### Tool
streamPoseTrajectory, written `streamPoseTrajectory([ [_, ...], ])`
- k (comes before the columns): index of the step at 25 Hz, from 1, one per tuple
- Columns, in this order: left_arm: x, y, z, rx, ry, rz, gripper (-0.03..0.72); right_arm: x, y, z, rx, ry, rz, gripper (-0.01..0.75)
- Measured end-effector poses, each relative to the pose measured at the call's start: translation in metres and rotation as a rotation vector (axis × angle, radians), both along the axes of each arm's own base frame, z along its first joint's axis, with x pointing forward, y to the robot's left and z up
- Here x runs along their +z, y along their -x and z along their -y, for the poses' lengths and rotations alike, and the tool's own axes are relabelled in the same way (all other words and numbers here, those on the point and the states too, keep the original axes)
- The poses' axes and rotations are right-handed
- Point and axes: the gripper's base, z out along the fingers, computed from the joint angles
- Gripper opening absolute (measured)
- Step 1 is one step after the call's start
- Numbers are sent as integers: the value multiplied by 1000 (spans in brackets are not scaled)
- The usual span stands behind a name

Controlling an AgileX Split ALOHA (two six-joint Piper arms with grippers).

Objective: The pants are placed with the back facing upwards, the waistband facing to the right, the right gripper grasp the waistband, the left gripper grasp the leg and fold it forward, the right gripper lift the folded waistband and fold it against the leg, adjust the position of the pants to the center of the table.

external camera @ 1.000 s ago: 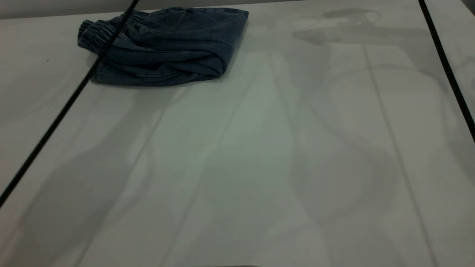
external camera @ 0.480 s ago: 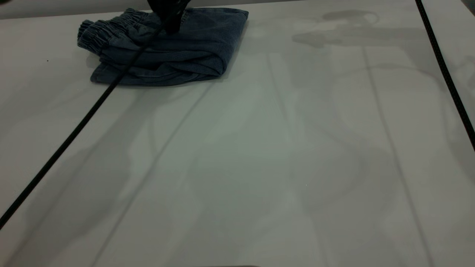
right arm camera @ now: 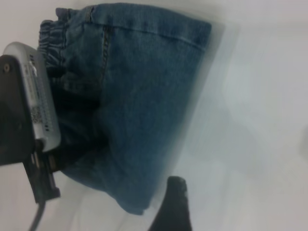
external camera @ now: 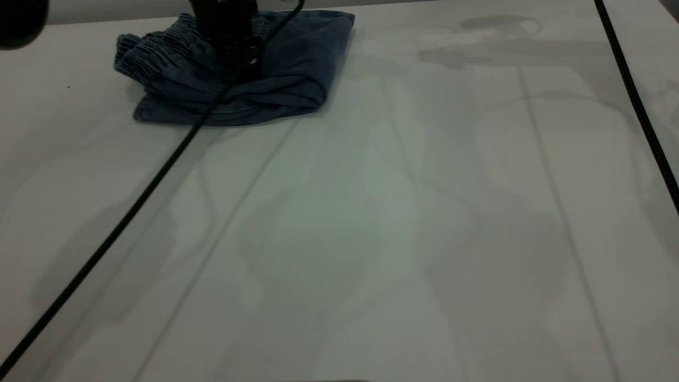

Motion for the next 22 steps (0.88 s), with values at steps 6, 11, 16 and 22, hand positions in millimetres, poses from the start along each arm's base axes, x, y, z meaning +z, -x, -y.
streamPoseTrajectory([
  [6,-2,20,56,5,11,-8,416,0,-2,18,-30,0,-3,575],
  [11,-2,41,98,-21,-1,-1,416,0,-4,44,-77,1,-3,575],
  [16,-2,56,124,-73,-24,11,416,0,-4,55,-96,1,-4,575],
  [22,5,56,129,19,-82,88,416,8,-4,65,-109,19,12,575],
])
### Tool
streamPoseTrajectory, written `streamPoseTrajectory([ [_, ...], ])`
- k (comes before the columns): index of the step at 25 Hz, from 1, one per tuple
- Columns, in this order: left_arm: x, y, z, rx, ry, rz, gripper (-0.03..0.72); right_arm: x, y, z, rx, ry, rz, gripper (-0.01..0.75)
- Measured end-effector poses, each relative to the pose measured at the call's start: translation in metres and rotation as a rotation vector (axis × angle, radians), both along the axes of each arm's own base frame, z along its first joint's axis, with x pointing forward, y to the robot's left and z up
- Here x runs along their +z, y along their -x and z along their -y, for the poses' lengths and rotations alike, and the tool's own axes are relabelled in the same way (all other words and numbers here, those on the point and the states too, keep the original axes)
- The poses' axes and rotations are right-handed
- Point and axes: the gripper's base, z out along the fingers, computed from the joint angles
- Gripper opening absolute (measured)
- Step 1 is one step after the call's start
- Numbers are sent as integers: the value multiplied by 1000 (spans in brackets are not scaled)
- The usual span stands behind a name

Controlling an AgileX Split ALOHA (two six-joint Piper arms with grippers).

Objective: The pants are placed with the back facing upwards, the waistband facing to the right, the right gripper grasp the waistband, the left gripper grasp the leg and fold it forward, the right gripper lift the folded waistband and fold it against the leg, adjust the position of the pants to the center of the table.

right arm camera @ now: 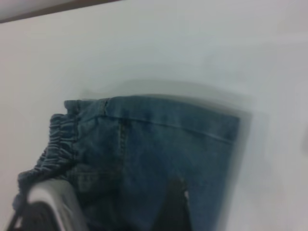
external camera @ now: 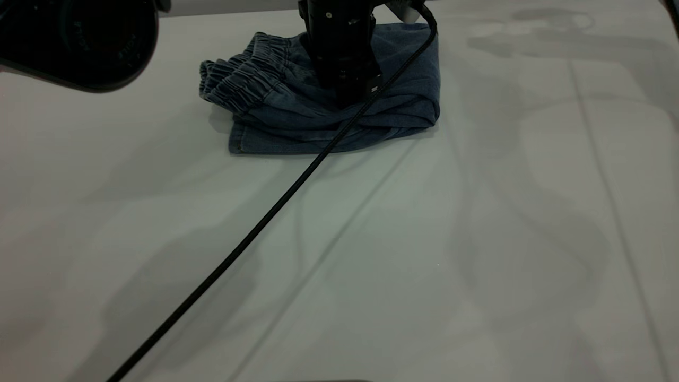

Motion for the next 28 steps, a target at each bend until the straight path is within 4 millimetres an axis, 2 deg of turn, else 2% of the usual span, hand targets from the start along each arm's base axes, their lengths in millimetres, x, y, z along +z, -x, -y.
streamPoseTrajectory([
  [3,19,-3,-3,47,-4,55,416,15,1,5,-2,38,26,575],
  [5,43,-5,-4,58,13,98,416,32,3,7,-4,69,54,575],
  [8,90,-4,-6,83,64,171,416,67,8,7,-11,86,109,575],
  [12,142,1,-11,145,128,257,416,128,22,6,-34,88,199,575],
  [16,200,10,-21,212,193,363,416,194,46,4,-54,86,295,575],
  [20,261,28,-34,251,280,456,416,255,78,1,-69,81,393,575],
  [24,315,50,-48,265,359,537,416,301,109,-9,-67,72,476,575],
  [28,364,75,-65,271,430,613,416,333,136,-28,-37,54,534,575],
])
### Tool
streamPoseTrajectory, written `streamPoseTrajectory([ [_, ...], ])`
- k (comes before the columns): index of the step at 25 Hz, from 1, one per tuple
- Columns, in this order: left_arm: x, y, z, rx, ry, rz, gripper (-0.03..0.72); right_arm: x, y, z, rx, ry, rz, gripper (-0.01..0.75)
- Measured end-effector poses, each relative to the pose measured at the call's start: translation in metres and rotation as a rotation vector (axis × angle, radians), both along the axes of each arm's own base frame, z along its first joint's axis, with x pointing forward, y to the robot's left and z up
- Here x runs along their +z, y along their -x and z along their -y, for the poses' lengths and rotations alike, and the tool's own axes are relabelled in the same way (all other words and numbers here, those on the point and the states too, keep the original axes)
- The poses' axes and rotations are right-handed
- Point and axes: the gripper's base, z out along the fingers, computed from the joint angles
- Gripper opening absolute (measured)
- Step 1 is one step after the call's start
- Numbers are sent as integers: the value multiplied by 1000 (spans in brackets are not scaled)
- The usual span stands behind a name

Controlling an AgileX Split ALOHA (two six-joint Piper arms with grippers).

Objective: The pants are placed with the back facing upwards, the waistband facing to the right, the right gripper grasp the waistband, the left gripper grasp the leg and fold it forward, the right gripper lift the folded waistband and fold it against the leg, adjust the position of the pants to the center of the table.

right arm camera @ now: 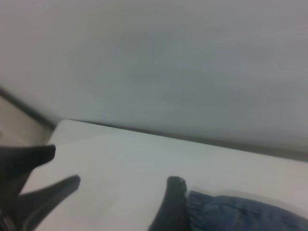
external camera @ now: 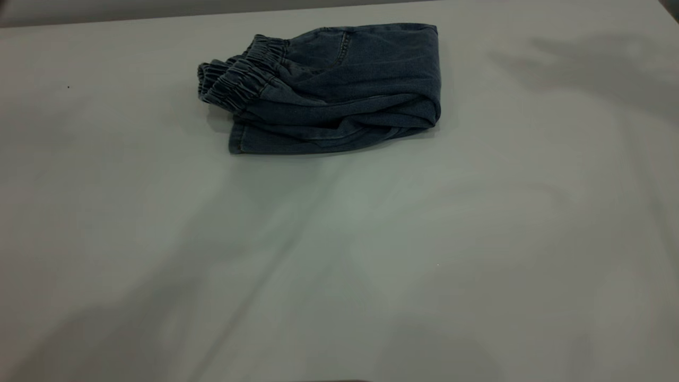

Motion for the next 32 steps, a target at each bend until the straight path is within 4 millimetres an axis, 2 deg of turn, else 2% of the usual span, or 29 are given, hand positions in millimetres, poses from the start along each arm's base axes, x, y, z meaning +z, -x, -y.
streamPoseTrajectory([
  [3,32,23,-15,4,39,44,416,21,21,-16,34,6,50,575],
  [7,61,61,-40,18,73,54,416,40,46,-34,47,62,99,573],
  [10,64,88,-57,23,55,16,416,39,56,-43,37,121,76,570],
  [15,56,137,-89,24,18,-44,416,21,73,-49,23,223,-23,570],
  [18,52,171,-112,23,13,-57,416,18,98,-51,40,237,-59,570],
  [22,39,214,-135,-1,42,-91,415,28,151,-45,45,237,-49,570],
  [26,28,252,-154,-30,89,-102,415,39,217,-34,38,230,3,570],
  [29,18,280,-169,-49,125,-101,415,38,267,-26,33,225,44,570],
  [32,6,309,-186,-66,157,-83,415,29,316,-18,29,219,83,570],
])
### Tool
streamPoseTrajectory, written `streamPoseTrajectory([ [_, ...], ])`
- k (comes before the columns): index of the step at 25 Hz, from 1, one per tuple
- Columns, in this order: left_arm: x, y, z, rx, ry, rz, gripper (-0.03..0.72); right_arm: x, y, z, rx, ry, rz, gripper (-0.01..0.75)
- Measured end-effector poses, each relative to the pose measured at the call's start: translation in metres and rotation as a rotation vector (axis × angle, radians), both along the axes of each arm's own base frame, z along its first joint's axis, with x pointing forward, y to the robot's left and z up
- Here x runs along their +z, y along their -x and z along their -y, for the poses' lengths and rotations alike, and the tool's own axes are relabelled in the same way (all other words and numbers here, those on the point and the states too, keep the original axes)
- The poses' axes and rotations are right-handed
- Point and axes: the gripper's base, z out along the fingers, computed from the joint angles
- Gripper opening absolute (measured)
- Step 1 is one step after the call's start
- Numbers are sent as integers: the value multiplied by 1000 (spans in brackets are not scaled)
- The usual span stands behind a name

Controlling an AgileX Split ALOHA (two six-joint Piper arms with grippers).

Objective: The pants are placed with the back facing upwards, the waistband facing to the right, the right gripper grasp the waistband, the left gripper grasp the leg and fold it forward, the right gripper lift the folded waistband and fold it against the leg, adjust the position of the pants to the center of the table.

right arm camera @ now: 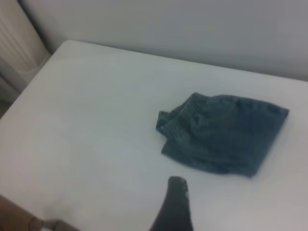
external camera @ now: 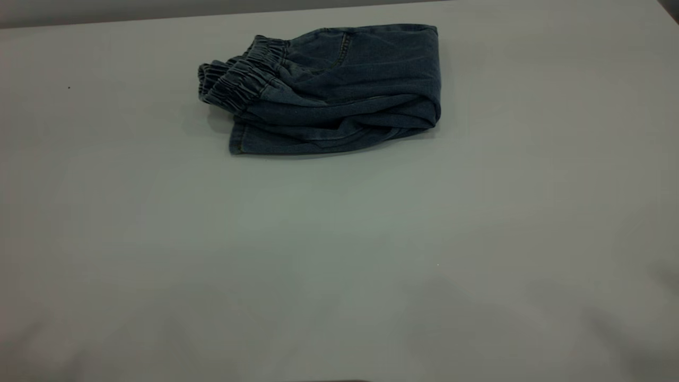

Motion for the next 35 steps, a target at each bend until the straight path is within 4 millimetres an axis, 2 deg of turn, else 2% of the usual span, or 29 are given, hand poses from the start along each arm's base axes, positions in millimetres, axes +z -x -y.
streamPoseTrajectory([
  [3,-20,23,-13,-10,19,0,415,-23,35,6,2,3,0,570],
  [7,-51,45,-26,-18,26,-11,415,-62,67,13,-12,25,-19,570],
  [11,-79,63,-36,-25,43,-9,415,-101,90,19,-29,52,-39,570],
  [17,-120,79,-40,-93,41,-32,415,-154,120,33,-96,142,9,570],
  [20,-140,83,-37,-144,36,-65,415,-180,128,42,-147,209,32,570],
  [24,-162,85,-31,-217,34,-123,415,-207,124,49,-205,273,70,570],
  [29,-169,87,-25,-269,60,-157,415,-237,110,48,-197,321,35,570],
  [31,-172,87,-23,-279,73,-178,415,-244,108,48,-192,324,17,570],
  [35,-177,86,-20,-282,88,-183,415,-244,108,47,-190,313,26,570],
])
